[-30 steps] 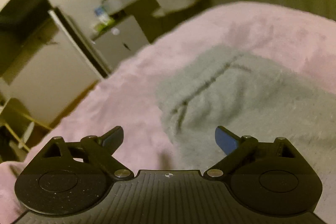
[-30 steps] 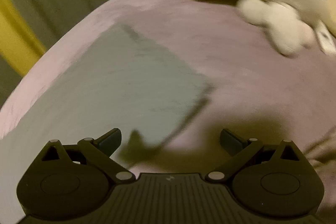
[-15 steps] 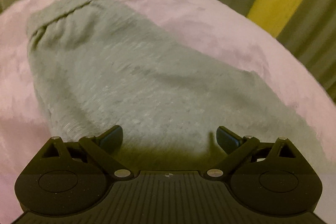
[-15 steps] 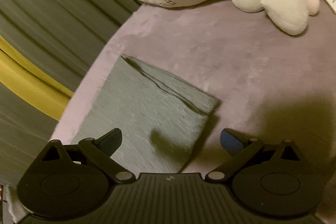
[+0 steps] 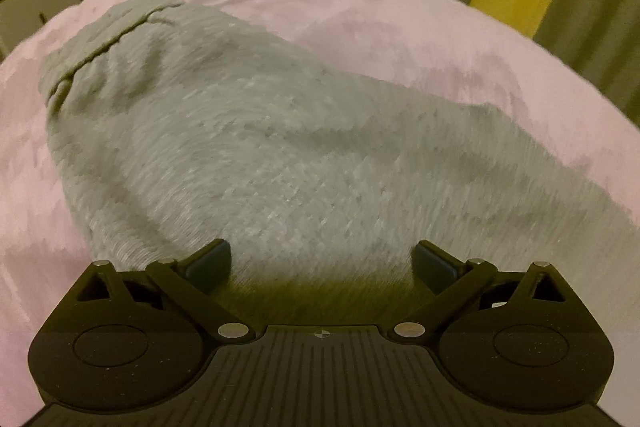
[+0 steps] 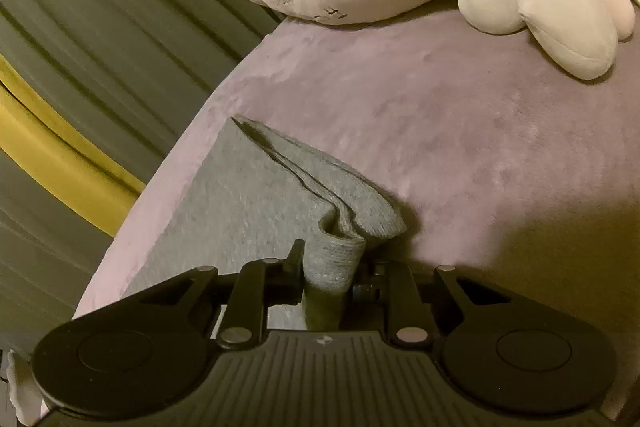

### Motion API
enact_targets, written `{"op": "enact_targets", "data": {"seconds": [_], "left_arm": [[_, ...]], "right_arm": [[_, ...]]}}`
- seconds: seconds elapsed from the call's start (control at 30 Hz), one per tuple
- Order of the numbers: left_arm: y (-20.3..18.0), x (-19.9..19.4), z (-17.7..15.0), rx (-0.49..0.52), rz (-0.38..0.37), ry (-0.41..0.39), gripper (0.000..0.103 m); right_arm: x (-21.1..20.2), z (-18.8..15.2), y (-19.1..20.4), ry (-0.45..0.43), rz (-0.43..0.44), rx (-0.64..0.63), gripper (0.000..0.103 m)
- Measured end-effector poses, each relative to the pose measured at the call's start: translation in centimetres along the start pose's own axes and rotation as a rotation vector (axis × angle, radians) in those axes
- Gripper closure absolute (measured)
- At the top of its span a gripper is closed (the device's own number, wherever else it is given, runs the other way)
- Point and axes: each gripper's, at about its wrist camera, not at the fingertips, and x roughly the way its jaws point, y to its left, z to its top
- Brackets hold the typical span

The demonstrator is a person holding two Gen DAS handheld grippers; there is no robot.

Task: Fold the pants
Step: 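Grasp the folded leg end with the right tool while the left tool hovers over the waistband, then lift the leg end with the right tool and fold it toward the waistband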

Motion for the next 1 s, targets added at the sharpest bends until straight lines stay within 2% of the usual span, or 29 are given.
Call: {"op": "enact_targets", "data": {"seconds": [0.1,0.13,0.3,0.4,0.47,0.53,0.63,0.7,0.77,0.8,0.83,0.87,0.93,1.0], "left_arm": [[-0.2,-0.1,-0.2,0.015,0.008,0.002,0.002],[-0.1,-0.2,-0.1,0.008,0.003,0.001,0.002],[1.3,-0.9,0.2,-0.086,-0.057,-0.007,0.002],[2.3,-1.5,0.2,-0.145,-0.098,-0.011,0.002],[3.0,-1.8,0.2,-0.181,-0.124,-0.016,0.002],[3.4,-2.0,0.2,-0.206,-0.138,-0.015,0.002],[4.1,-2.1,0.2,-0.243,-0.167,-0.015,0.002],[4.4,-2.2,0.1,-0.255,-0.181,-0.021,0.002],[4.3,-2.2,0.1,-0.245,-0.185,-0.027,0.002],[4.2,-2.2,0.0,-0.231,-0.184,-0.028,0.002],[4.0,-2.2,0.0,-0.215,-0.183,-0.03,0.002],[3.7,-2.2,-0.1,-0.196,-0.189,-0.032,0.002],[3.1,-2.2,0.0,-0.155,-0.219,-0.032,0.002],[2.1,-2.1,0.0,-0.107,-0.247,-0.033,0.002]], "right_arm": [[0.0,0.0,0.2,-0.003,-0.011,-0.006,0.084],[0.0,0.0,0.4,-0.005,-0.02,-0.014,0.087],[-1.3,0.3,2.8,-0.029,-0.069,-0.066,0.092],[-2.7,0.7,7.4,-0.065,-0.061,-0.192,0.093],[-3.5,0.2,12.2,-0.09,-0.053,-0.348,0.093],[-4.2,-1.6,18.2,-0.098,-0.005,-0.532,0.093],[-4.3,-7.9,26.9,-0.041,0.117,-0.839,0.093],[-3.6,-14.1,30.8,0.048,0.202,-1.025,0.092],[-2.4,-19.7,32.3,0.152,0.244,-1.144,0.091],[-1.4,-22.9,32.5,0.235,0.26,-1.19,0.09],[-0.5,-24.8,32.3,0.298,0.268,-1.207,0.088],[0.3,-26.5,31.9,0.359,0.268,-1.208,0.079],[0.2,-27.5,31.1,0.327,0.278,-1.186,0.076],[-0.3,-25.7,30.5,0.354,0.303,-1.072,0.069]]}}
